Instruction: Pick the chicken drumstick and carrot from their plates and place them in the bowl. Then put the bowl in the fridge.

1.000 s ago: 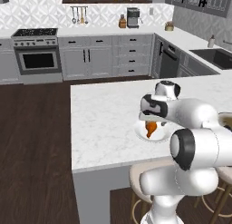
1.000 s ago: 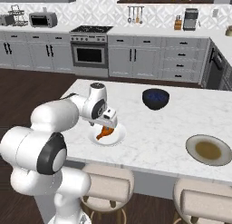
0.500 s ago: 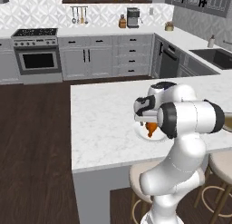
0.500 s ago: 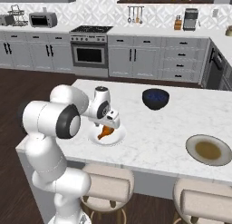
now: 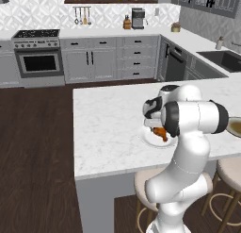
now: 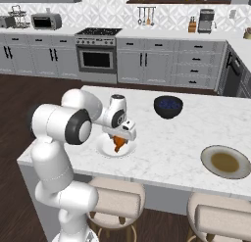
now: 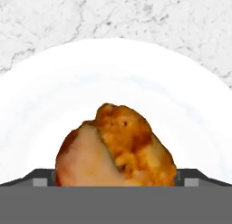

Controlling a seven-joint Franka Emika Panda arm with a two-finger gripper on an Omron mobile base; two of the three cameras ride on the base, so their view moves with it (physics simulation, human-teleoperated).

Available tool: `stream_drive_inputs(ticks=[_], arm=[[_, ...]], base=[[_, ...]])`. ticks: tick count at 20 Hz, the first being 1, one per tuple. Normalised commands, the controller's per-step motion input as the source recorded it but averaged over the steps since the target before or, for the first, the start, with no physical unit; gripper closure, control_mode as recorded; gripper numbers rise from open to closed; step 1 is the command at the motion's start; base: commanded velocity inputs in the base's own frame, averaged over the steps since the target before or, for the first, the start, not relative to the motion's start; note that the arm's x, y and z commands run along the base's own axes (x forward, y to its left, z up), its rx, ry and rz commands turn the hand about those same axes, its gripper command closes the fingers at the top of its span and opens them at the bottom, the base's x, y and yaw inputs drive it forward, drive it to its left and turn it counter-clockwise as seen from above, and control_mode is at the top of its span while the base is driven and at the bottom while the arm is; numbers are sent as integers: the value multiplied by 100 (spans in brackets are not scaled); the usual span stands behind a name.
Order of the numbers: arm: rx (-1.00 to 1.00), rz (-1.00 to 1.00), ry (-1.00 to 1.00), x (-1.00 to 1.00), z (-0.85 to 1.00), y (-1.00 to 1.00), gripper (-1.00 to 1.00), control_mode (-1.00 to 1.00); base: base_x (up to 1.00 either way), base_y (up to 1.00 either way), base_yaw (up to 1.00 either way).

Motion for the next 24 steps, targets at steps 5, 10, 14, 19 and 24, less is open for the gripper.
stream_drive_inputs(ticks=[5, 10, 14, 19, 24], arm=[[-13, 14, 0, -56, -88, 44, 100, -100], [-4, 16, -17, -62, -25, 30, 100, -100], [0, 5, -16, -99, 77, 20, 100, -100], [0, 1, 8, -80, 100, 0, 100, -100], [0, 4, 10, -64, 100, 11, 100, -100]], base=[[0, 0, 0], [0, 0, 0], [0, 0, 0], [0, 0, 0], [0, 0, 0]])
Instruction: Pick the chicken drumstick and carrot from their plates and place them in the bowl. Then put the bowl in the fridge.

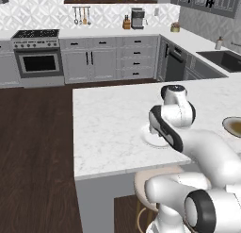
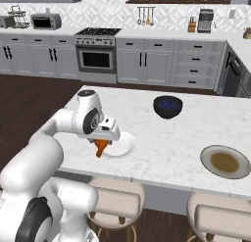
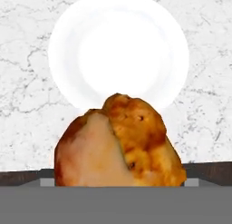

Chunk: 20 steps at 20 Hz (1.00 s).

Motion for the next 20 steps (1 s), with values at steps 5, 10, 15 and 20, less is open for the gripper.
stream_drive_inputs(ticks=[5, 10, 15, 20], arm=[[0, 5, 4, -42, 94, 15, 100, -100], [-1, 0, 1, -46, 27, 2, 100, 100], [0, 0, 0, 0, 0, 0, 100, 100], [0, 0, 0, 0, 0, 0, 100, 100]], base=[[0, 0, 0], [-39, -4, 0], [-78, -84, 0], [-21, -100, 0]])
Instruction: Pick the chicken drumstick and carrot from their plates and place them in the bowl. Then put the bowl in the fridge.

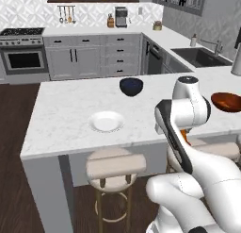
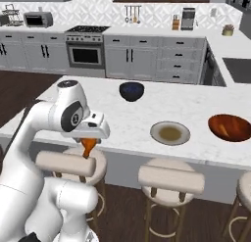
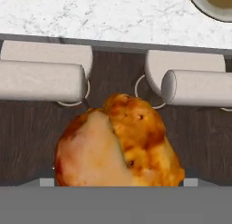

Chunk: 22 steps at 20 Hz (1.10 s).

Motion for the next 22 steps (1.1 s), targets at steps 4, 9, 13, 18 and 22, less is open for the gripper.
stream_drive_inputs(ticks=[4, 9, 13, 18, 22], arm=[[0, 0, 0, 0, 0, 0, 100, 100], [0, 0, 0, 0, 0, 0, 100, 100], [0, 0, 0, 0, 0, 0, 100, 100], [0, 0, 0, 0, 0, 0, 100, 100], [0, 0, 0, 0, 0, 0, 100, 100]], base=[[-10, -100, 0], [0, -100, 0], [22, -100, 1], [80, -89, 6], [76, -16, 2]])
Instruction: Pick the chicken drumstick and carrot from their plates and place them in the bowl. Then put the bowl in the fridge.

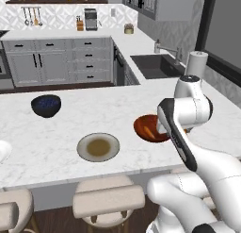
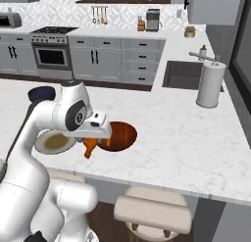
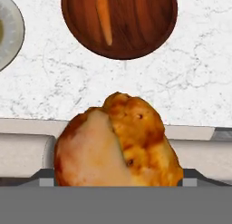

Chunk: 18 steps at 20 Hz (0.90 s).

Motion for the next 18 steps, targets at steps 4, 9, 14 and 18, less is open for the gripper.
stream_drive_inputs(ticks=[4, 9, 14, 18], arm=[[0, 0, 3, 25, 0, 0, 100, -100], [5, 8, 10, 100, -10, -25, 100, -100], [5, 7, 3, 100, -22, -7, 100, -100], [1, 3, 1, 97, -39, 0, 100, -100]], base=[[66, 0, 0], [0, 0, 0], [0, 0, 0], [0, 0, 0]])
